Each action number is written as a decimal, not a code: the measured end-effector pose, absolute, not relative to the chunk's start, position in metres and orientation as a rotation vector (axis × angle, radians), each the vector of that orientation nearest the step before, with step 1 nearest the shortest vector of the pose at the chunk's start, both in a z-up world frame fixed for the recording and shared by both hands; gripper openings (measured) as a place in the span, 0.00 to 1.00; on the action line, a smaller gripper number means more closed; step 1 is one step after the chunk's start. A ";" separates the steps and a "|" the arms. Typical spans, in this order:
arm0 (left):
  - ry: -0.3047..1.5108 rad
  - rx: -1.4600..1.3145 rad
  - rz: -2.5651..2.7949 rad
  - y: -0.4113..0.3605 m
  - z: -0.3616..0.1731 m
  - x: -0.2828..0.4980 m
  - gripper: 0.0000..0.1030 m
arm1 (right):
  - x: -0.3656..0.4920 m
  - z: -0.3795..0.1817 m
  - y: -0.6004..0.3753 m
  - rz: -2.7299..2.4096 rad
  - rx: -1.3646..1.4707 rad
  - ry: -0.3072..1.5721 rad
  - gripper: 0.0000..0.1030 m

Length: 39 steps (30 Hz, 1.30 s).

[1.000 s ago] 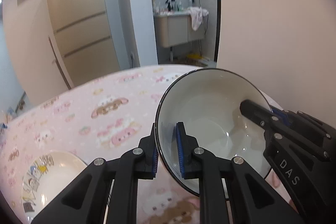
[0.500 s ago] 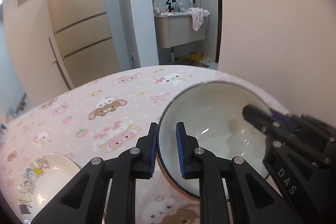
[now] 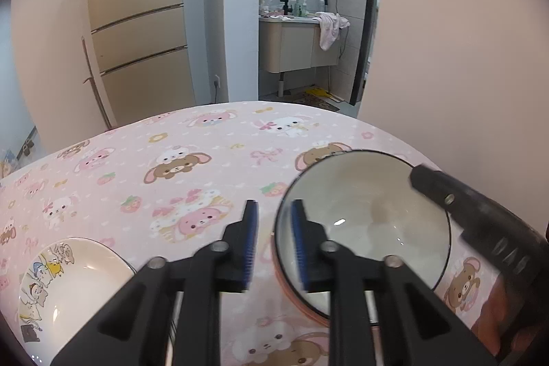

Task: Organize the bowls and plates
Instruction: 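Lower the white bowl into the nested pink bowls and open both tools, then grasp the rim of the three-bowl stack with both tools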

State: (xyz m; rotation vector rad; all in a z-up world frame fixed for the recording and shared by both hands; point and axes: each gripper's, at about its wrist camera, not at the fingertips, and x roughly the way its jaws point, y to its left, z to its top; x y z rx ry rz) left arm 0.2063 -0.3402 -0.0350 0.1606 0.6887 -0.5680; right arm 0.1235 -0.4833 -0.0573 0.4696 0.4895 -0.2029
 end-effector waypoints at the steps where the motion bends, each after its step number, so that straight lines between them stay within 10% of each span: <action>1: 0.688 0.146 -0.561 -0.338 -0.034 0.207 0.66 | 0.122 -0.058 -0.489 -0.210 0.502 0.476 0.48; 9: 0.672 0.094 -0.544 -0.329 -0.032 0.210 0.77 | 0.129 -0.055 -0.481 -0.164 0.442 0.465 0.18; 39: 0.694 0.041 -0.462 -0.311 -0.030 0.224 0.84 | 0.121 -0.064 -0.491 -0.199 0.478 0.405 0.14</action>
